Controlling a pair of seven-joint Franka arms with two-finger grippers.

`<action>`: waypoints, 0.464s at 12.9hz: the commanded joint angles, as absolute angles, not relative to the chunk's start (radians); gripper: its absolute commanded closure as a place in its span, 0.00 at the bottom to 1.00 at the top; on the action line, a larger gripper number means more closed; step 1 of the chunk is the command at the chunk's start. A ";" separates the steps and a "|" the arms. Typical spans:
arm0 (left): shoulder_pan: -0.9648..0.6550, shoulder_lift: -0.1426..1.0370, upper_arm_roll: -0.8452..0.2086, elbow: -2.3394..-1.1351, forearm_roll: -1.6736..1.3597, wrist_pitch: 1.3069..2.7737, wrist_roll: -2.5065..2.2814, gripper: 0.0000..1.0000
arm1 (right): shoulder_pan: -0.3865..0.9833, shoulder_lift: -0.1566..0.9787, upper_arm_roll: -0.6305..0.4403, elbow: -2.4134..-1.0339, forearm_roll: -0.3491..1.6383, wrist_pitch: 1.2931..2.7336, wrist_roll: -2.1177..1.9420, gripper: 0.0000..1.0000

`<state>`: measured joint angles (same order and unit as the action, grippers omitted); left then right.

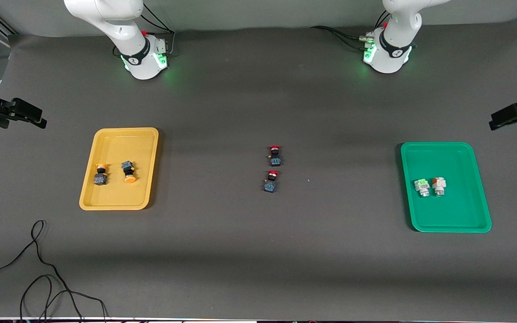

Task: Place green and yellow buttons in trays

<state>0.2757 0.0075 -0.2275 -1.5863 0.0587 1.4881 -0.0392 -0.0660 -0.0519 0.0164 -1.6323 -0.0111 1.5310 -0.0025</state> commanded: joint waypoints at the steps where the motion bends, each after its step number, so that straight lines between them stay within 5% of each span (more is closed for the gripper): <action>1: 0.238 -0.032 -0.218 -1.635 0.054 1.508 -0.052 0.00 | -0.051 -0.060 0.006 -1.628 -0.020 1.523 0.018 0.00; 6: 0.198 0.009 -0.146 -1.582 0.051 1.476 -0.037 0.00 | -0.051 -0.060 0.005 -1.624 -0.020 1.523 0.015 0.00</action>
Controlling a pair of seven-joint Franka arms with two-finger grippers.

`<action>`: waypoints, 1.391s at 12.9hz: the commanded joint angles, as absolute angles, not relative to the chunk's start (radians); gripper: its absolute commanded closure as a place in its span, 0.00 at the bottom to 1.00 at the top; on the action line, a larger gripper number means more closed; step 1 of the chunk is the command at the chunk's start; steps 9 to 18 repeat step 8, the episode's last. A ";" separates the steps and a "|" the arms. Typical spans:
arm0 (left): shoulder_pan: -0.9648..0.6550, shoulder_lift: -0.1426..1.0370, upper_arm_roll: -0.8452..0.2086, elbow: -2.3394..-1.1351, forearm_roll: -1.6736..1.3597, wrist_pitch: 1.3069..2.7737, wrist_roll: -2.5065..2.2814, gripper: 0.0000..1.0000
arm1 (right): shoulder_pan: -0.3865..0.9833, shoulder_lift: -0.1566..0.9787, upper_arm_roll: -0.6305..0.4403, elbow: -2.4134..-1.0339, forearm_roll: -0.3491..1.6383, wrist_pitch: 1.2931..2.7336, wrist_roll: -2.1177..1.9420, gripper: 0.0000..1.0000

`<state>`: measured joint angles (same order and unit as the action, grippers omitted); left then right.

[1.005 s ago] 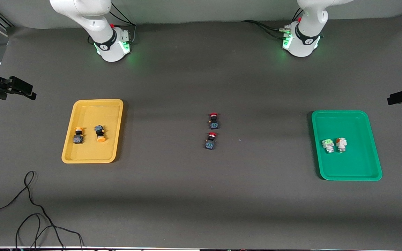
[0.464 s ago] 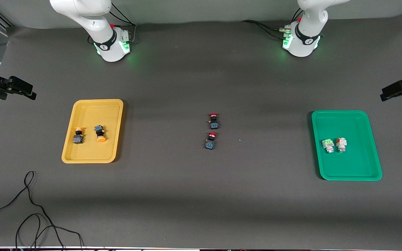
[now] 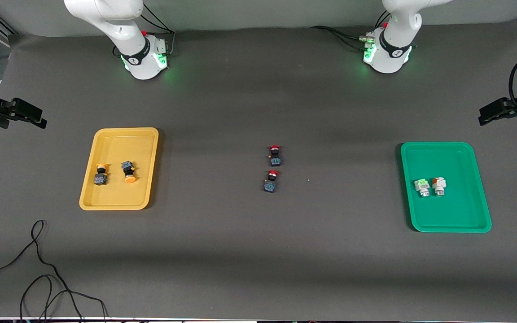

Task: Place green and yellow buttons in trays

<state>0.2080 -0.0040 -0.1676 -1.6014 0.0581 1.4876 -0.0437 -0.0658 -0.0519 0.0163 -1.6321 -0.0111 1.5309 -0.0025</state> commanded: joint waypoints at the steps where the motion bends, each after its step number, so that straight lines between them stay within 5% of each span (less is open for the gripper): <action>1: 0.196 0.027 -0.146 -1.553 0.049 1.454 -0.037 0.00 | -0.051 -0.060 0.006 -1.624 -0.020 1.523 0.015 0.00; 18: 0.196 0.037 -0.147 -1.539 0.048 1.434 -0.035 0.00 | -0.051 -0.060 0.006 -1.624 -0.021 1.523 0.006 0.00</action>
